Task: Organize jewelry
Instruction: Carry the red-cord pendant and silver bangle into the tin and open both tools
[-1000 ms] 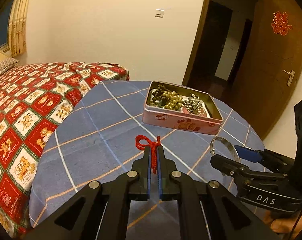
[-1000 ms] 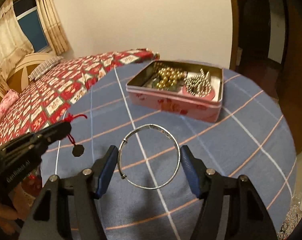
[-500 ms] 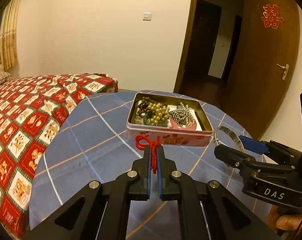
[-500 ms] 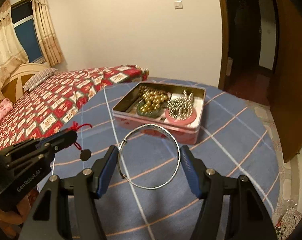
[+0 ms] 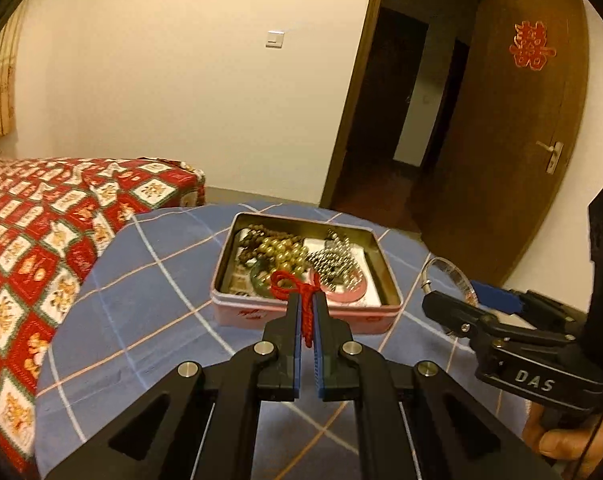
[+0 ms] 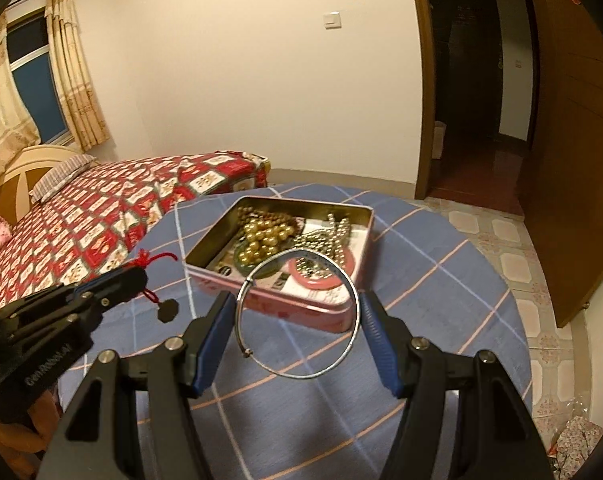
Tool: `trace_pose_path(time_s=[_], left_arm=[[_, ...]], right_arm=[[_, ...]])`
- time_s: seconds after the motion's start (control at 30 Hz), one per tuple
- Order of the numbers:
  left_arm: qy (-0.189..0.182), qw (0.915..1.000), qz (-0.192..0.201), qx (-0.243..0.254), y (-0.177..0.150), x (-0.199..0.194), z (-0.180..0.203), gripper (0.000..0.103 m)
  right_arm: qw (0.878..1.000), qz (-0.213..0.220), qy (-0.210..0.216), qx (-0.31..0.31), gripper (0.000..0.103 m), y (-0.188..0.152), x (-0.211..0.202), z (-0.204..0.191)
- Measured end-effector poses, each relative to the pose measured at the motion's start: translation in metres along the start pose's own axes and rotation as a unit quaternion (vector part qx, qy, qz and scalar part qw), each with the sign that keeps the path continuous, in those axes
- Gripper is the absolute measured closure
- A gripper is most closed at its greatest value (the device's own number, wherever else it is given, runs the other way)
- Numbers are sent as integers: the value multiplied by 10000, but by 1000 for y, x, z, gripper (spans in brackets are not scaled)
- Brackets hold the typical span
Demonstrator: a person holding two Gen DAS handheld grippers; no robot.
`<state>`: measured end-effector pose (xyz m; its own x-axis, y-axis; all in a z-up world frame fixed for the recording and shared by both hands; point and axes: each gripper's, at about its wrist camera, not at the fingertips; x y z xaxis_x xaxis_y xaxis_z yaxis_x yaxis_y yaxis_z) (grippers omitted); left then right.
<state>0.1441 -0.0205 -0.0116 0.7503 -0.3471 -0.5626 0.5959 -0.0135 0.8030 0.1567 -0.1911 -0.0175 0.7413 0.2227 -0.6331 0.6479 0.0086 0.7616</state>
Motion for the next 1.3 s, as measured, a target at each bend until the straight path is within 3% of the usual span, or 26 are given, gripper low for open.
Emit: trace_pose_path(time_s=[0.53, 1.3], left_arm=[[-105, 9999, 100, -41, 48, 65, -6, 99], [214, 9983, -547, 8, 43, 143, -19, 99]], right_arm=[[9996, 143, -72, 224, 37, 43, 47, 16], [9991, -219, -356, -8, 37, 43, 109, 26]])
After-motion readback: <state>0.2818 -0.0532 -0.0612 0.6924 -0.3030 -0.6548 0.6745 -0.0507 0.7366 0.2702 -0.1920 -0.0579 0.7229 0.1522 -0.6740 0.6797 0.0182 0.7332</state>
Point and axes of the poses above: each gripper's, at about its wrist camera, not at the fingertips, and x roughly the way its jaws point, z to its right, y to its top, and after that the axes turned 1 degree about -z, right-handed
